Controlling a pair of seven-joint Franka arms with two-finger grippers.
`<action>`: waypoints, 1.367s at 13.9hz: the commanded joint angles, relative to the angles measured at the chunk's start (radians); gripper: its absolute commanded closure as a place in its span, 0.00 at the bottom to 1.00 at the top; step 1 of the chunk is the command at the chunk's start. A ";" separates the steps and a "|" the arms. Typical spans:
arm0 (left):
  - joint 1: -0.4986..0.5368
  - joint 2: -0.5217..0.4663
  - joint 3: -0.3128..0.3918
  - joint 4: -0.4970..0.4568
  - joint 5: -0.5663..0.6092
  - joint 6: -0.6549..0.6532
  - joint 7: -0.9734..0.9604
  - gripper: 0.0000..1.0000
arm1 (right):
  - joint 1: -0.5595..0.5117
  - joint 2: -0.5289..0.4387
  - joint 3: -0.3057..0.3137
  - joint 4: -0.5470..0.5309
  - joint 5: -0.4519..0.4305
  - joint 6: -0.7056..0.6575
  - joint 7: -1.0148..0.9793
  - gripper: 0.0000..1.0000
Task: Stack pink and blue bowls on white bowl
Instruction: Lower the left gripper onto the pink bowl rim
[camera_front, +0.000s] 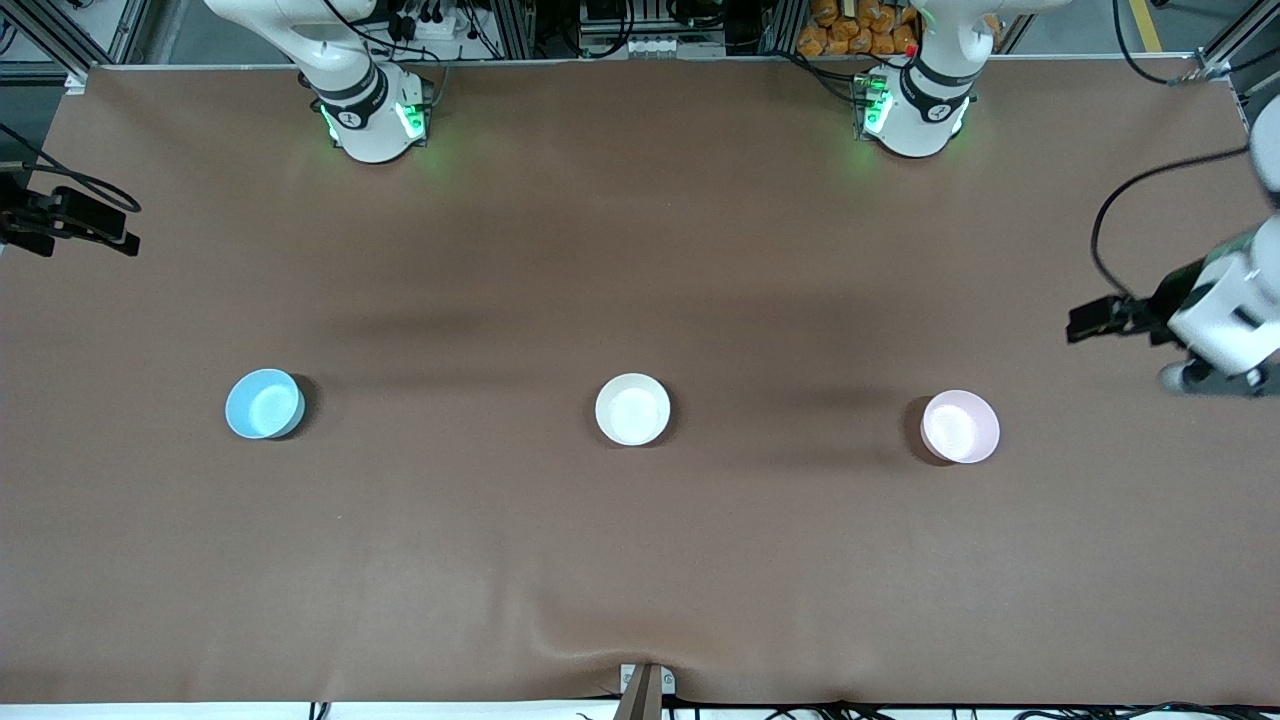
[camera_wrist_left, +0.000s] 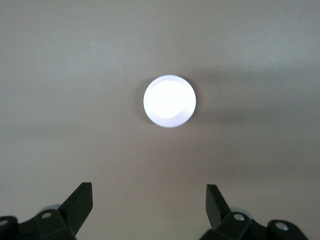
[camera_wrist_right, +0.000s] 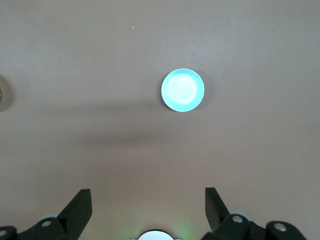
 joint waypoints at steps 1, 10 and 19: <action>0.006 0.015 0.001 -0.105 -0.006 0.156 0.036 0.00 | -0.006 0.000 0.002 0.013 0.014 -0.010 0.003 0.00; 0.051 0.170 -0.002 -0.262 0.043 0.534 0.107 0.00 | -0.009 0.000 0.000 0.019 0.014 -0.008 0.003 0.00; 0.069 0.317 -0.005 -0.281 0.027 0.683 0.113 0.33 | -0.009 0.000 0.000 0.019 0.014 -0.008 0.003 0.00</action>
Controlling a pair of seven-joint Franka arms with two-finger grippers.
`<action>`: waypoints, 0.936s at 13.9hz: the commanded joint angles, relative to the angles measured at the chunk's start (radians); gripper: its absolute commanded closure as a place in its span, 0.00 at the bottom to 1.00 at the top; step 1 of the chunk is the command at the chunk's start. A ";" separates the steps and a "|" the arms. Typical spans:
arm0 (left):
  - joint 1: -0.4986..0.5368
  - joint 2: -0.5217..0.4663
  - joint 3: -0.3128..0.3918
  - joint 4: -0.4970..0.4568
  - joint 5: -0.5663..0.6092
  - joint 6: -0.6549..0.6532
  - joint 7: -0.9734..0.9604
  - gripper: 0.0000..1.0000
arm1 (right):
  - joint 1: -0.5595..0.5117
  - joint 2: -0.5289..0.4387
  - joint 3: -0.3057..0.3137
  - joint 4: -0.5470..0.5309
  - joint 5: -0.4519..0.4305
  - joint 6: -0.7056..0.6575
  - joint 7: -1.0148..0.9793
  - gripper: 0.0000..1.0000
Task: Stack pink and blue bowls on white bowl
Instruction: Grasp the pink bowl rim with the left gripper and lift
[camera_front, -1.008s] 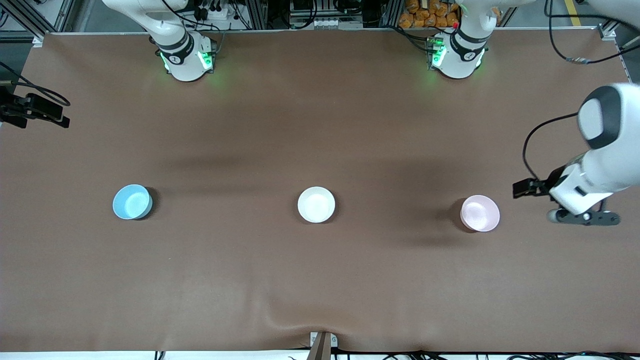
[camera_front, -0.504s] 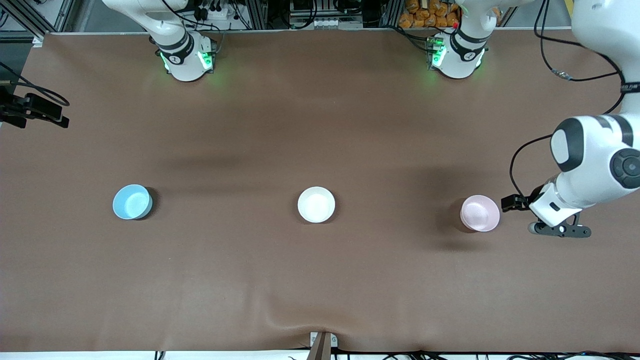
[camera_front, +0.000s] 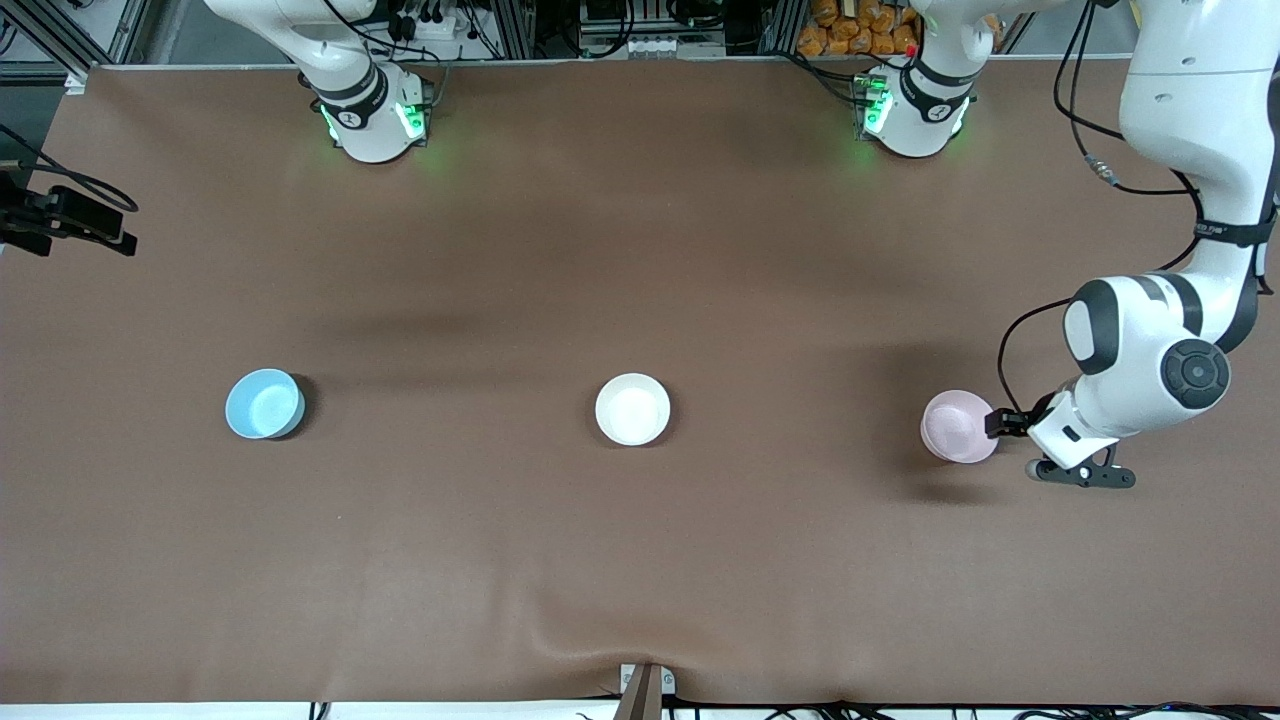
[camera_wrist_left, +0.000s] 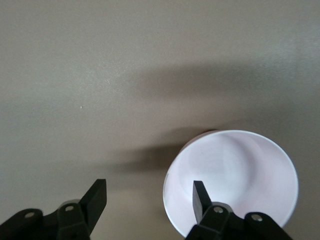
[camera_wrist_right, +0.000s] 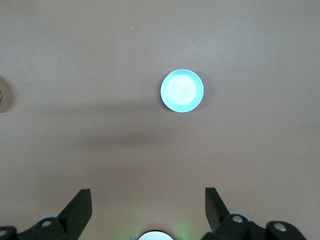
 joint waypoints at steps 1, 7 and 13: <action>0.010 0.012 -0.007 -0.010 0.002 0.038 0.006 0.35 | -0.008 0.000 0.002 0.016 0.014 -0.008 0.003 0.00; 0.008 0.034 -0.025 -0.010 0.001 0.075 0.003 0.60 | -0.007 0.000 0.002 0.016 0.014 -0.008 0.003 0.00; 0.008 0.000 -0.080 0.007 -0.019 0.023 -0.046 1.00 | -0.007 0.000 0.002 0.016 0.014 -0.008 0.003 0.00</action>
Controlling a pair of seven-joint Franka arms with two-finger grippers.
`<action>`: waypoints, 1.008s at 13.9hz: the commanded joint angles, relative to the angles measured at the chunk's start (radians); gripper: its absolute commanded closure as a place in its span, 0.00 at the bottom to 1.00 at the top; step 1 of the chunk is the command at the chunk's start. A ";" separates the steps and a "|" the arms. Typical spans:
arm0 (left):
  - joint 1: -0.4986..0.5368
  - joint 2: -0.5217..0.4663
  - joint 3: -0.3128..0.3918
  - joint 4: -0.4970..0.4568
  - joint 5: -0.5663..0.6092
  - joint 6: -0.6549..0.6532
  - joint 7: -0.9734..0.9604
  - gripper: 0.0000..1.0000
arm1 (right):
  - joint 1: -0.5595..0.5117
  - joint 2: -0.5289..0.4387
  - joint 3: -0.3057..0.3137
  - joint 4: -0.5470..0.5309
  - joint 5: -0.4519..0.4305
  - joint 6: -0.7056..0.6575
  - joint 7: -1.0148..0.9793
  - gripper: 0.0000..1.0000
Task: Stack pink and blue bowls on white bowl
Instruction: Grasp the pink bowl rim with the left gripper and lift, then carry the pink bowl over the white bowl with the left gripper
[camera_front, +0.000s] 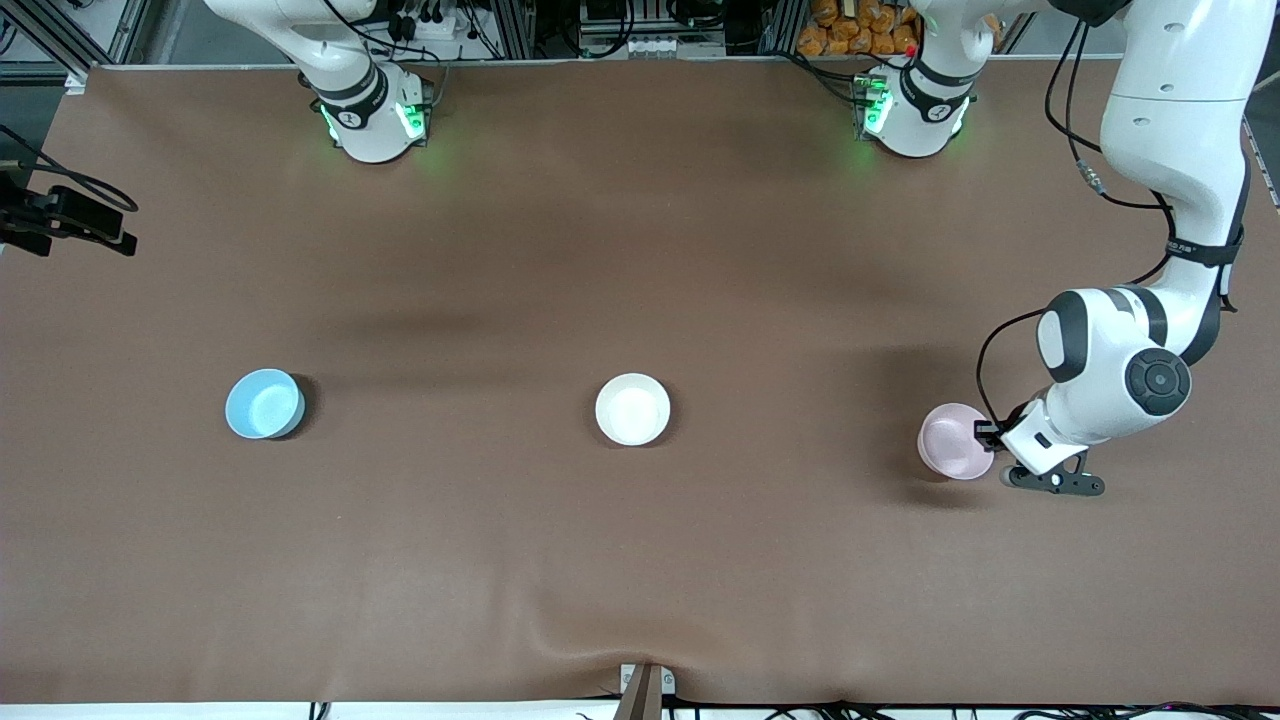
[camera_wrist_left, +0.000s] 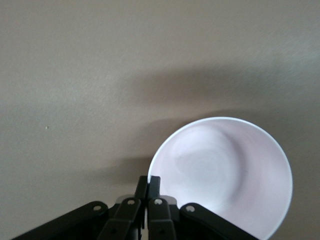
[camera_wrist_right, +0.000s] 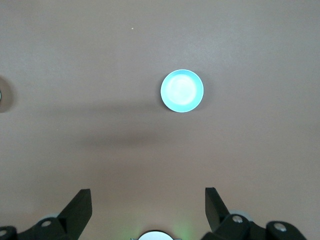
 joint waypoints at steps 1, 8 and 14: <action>0.004 -0.045 -0.046 0.019 -0.049 -0.069 -0.048 1.00 | -0.007 0.000 0.002 0.016 0.014 -0.010 0.003 0.00; -0.164 -0.027 -0.143 0.243 -0.069 -0.279 -0.480 1.00 | -0.007 0.000 0.002 0.016 0.014 -0.008 0.003 0.00; -0.370 0.086 -0.140 0.414 -0.084 -0.278 -0.808 1.00 | -0.005 0.000 0.002 0.016 0.014 -0.008 0.003 0.00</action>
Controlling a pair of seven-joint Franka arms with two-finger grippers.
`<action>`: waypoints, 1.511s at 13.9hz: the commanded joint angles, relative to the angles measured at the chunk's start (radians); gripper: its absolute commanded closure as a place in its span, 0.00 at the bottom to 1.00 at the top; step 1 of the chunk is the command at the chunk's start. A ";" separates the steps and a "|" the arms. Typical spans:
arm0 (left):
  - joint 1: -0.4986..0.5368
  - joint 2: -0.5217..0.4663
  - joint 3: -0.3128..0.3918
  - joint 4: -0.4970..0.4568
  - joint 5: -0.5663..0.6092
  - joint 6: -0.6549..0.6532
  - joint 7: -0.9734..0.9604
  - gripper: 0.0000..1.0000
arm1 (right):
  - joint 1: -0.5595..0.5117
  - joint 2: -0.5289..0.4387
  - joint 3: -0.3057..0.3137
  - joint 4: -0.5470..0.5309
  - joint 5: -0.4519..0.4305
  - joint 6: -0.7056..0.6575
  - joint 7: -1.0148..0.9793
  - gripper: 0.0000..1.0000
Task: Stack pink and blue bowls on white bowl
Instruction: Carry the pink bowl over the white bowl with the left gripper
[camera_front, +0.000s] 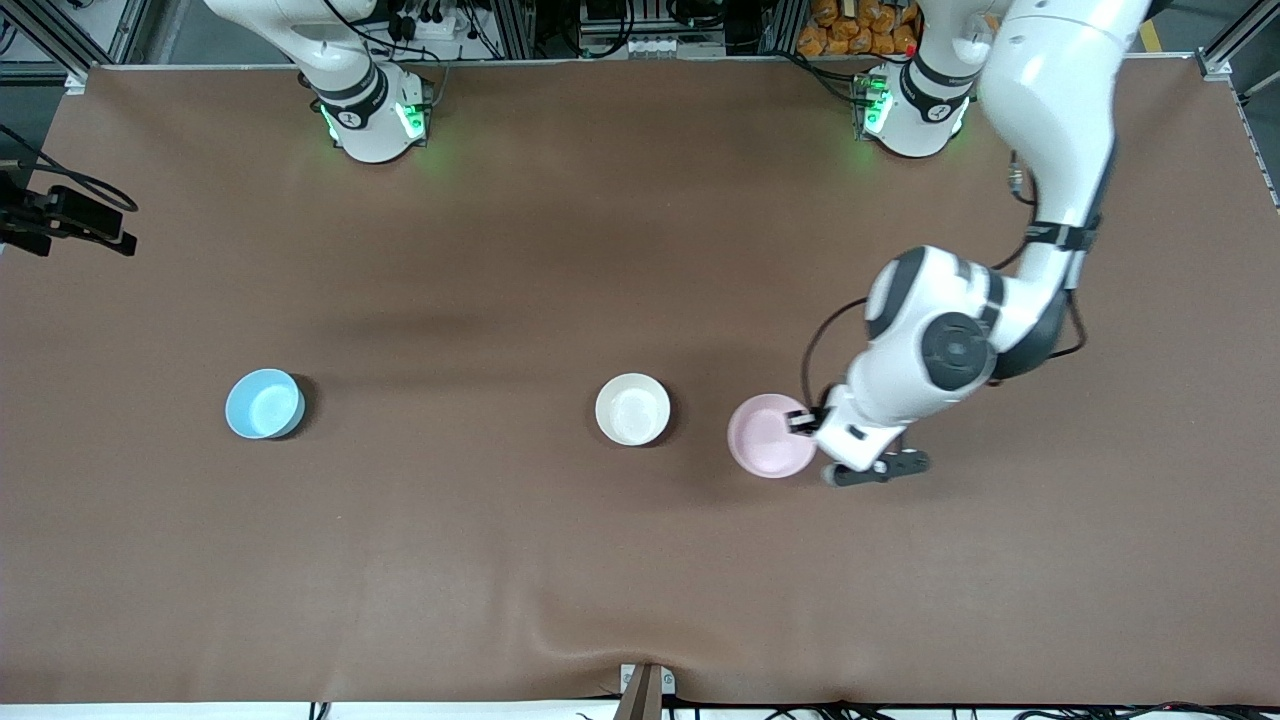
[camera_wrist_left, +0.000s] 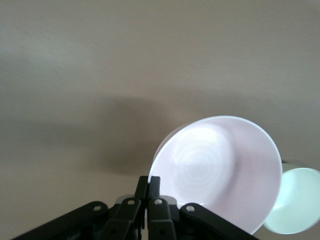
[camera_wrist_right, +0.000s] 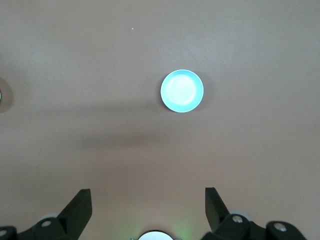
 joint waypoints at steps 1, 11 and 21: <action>-0.083 0.090 0.011 0.138 -0.021 -0.015 -0.110 1.00 | -0.004 0.000 0.002 0.015 0.014 -0.008 0.003 0.00; -0.243 0.178 0.011 0.156 -0.029 0.165 -0.224 1.00 | -0.004 0.000 0.002 0.015 0.014 -0.008 0.003 0.00; -0.264 0.149 -0.002 0.075 -0.027 0.166 -0.227 1.00 | -0.005 0.000 0.002 0.015 0.013 -0.008 0.003 0.00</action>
